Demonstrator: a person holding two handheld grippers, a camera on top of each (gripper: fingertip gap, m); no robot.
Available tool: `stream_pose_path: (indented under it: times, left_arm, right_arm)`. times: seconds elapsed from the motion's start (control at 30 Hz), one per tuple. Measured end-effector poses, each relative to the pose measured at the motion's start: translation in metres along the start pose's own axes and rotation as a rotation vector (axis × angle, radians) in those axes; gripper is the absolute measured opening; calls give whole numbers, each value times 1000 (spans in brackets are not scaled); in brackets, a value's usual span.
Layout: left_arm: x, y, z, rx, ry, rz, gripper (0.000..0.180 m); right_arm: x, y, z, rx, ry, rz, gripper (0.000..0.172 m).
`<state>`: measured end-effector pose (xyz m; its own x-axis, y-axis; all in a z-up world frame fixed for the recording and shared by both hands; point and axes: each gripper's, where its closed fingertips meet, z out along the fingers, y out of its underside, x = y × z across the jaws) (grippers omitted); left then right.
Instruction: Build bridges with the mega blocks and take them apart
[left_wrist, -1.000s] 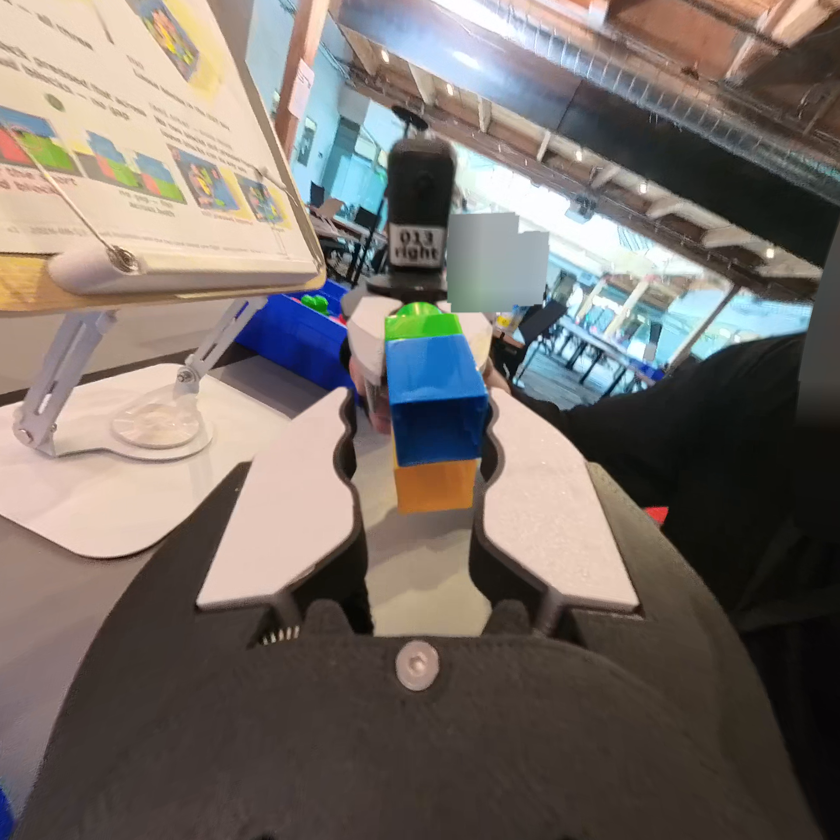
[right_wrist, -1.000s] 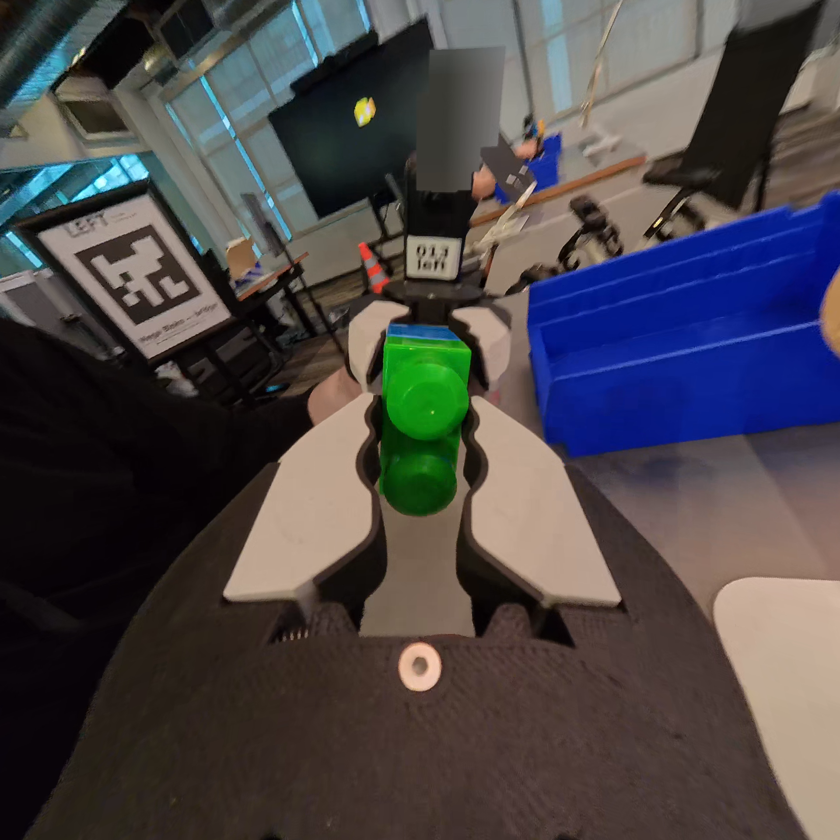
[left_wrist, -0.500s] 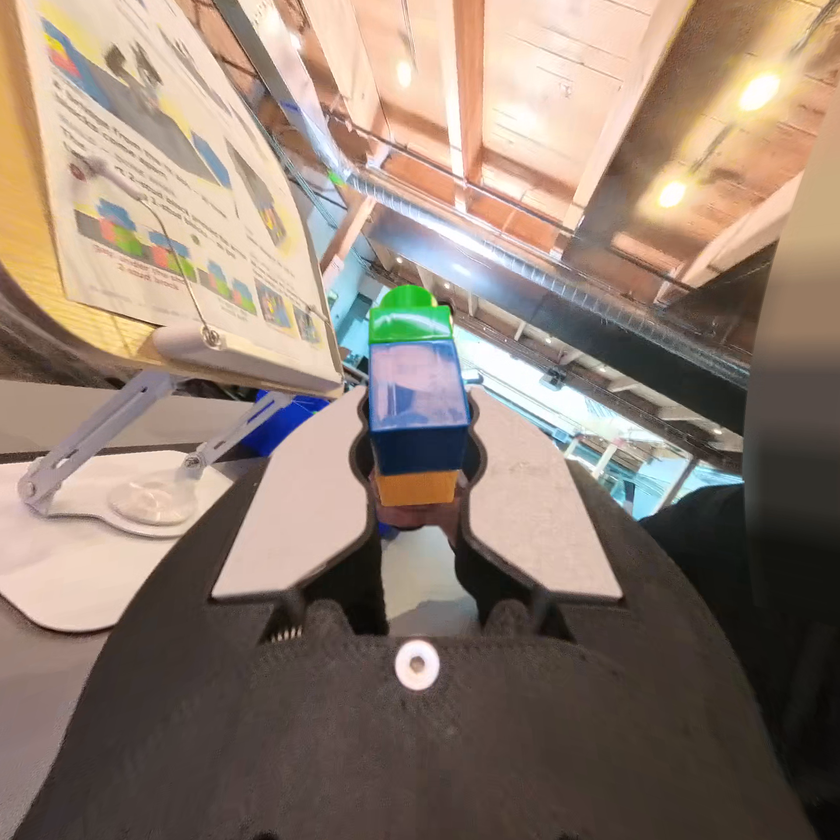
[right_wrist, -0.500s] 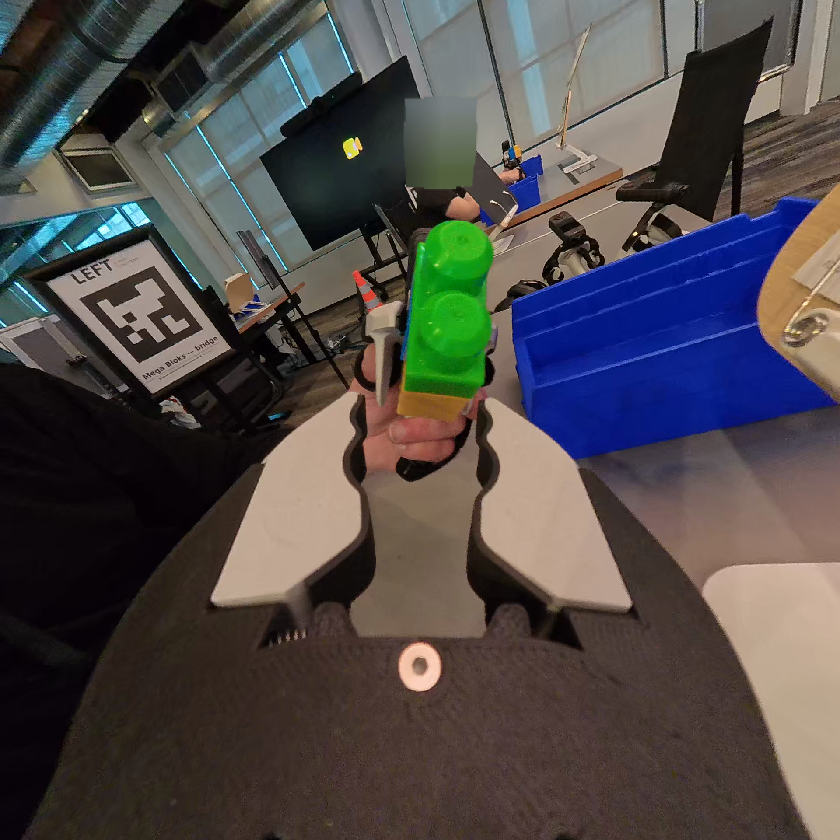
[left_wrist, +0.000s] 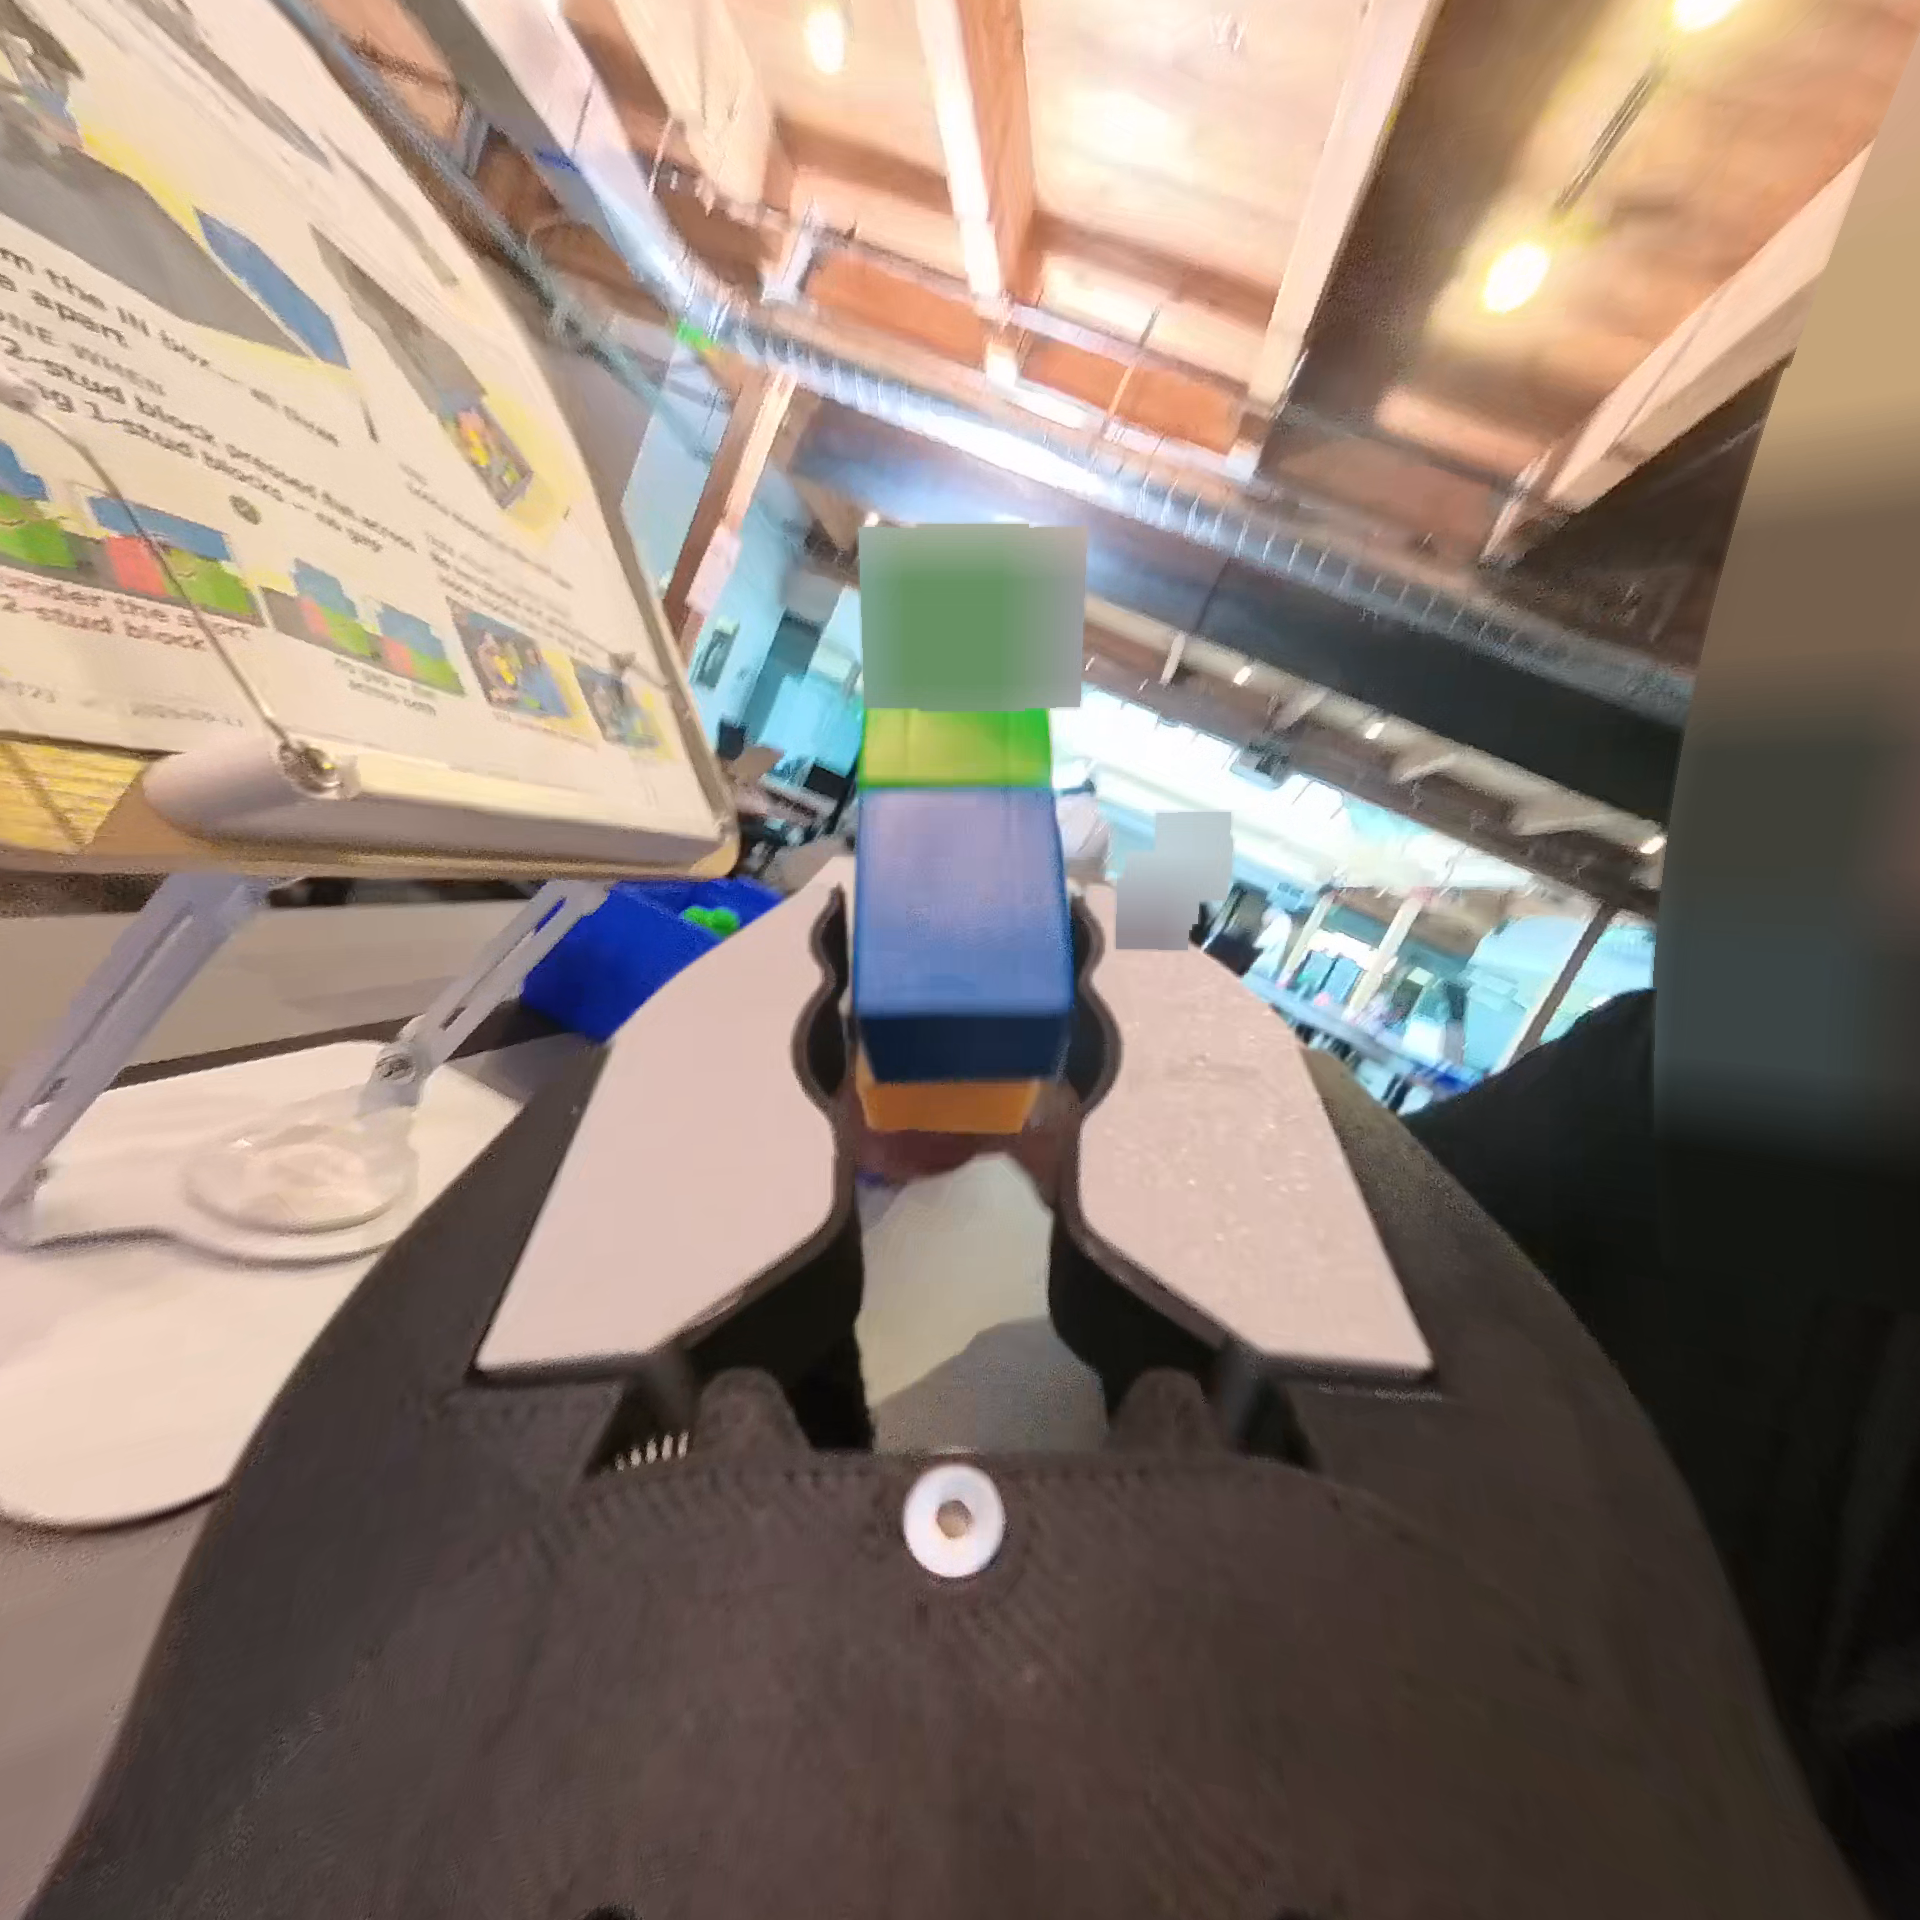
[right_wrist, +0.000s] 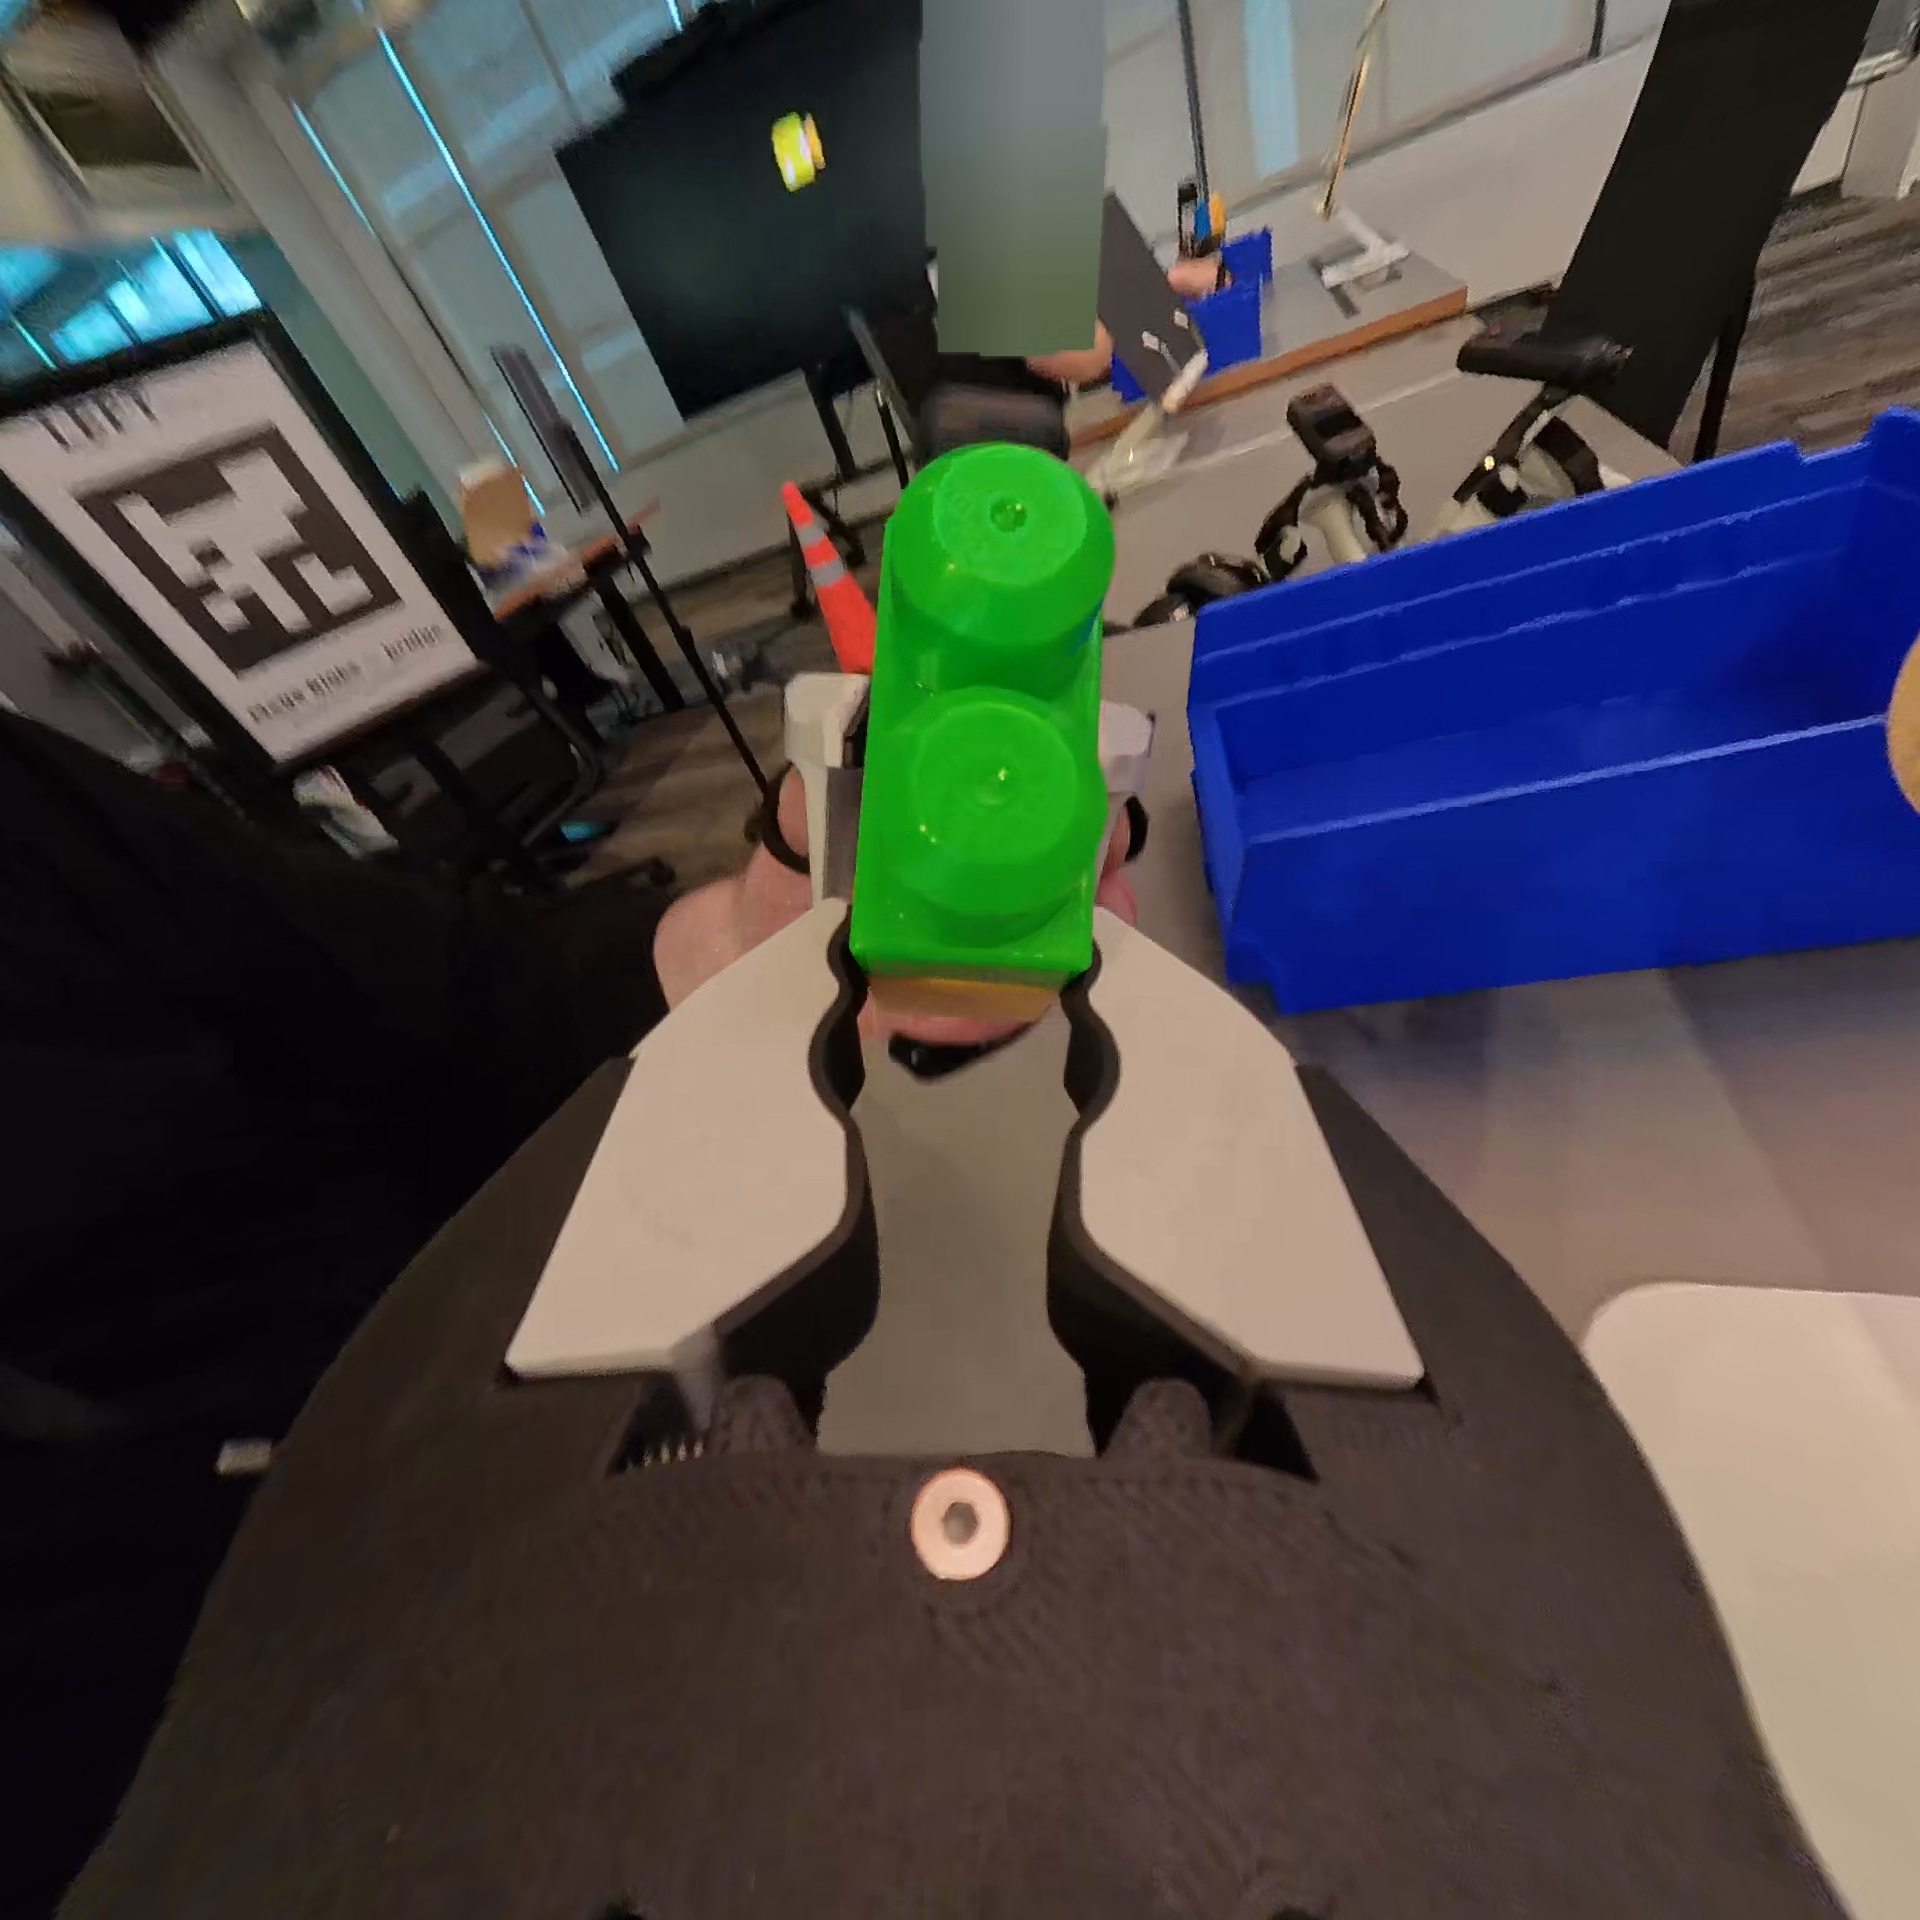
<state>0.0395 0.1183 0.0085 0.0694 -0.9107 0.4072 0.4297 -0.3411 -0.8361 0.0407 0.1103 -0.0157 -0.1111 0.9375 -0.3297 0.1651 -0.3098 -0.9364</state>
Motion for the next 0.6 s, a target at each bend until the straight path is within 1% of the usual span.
stream_pose_path:
  times: [0.03, 0.1, 0.17, 0.2, 0.27, 0.3, 0.4, 0.47, 0.5, 0.57, 0.6]
  left_arm:
    - [-1, -1, -2, -36, -20, 31, 44]
    - [1, -2, -6, -118, -46, 110, 46]
    - [2, 7, -7, -236, -72, 186, 52]
    - [7, 15, -5, -294, -46, 193, 51]
    - [8, 26, -1, -355, -43, 194, 46]
    - [7, 31, -1, -375, -46, 200, 37]
    - [4, 32, -1, -363, -40, 177, 36]
    - [4, 29, 0, -341, -52, 192, 36]
    - [3, 30, 0, -355, -63, 217, 36]
    - [1, 33, -2, -391, -87, 261, 36]
    - [1, 33, -2, -397, -90, 263, 36]
  right_arm:
    - [1, 4, -2, -55, 19, -32, 36]
    - [-2, 15, -7, -180, 31, -91, 36]
    - [-5, 15, -11, -209, 33, -106, 36]
    - [-6, 16, -13, -225, 36, -115, 36]
    - [-6, 19, -14, -252, 39, -123, 36]
    - [-8, 22, -14, -270, 22, -124, 36]
    - [-7, 24, -13, -287, 35, -135, 36]
    - [-4, 23, -14, -289, 59, -148, 36]
    - [-4, 22, -16, -289, 65, -155, 38]
    - [-3, 15, -22, -276, 90, -174, 49]
    - [-4, 11, -25, -269, 105, -197, 48]
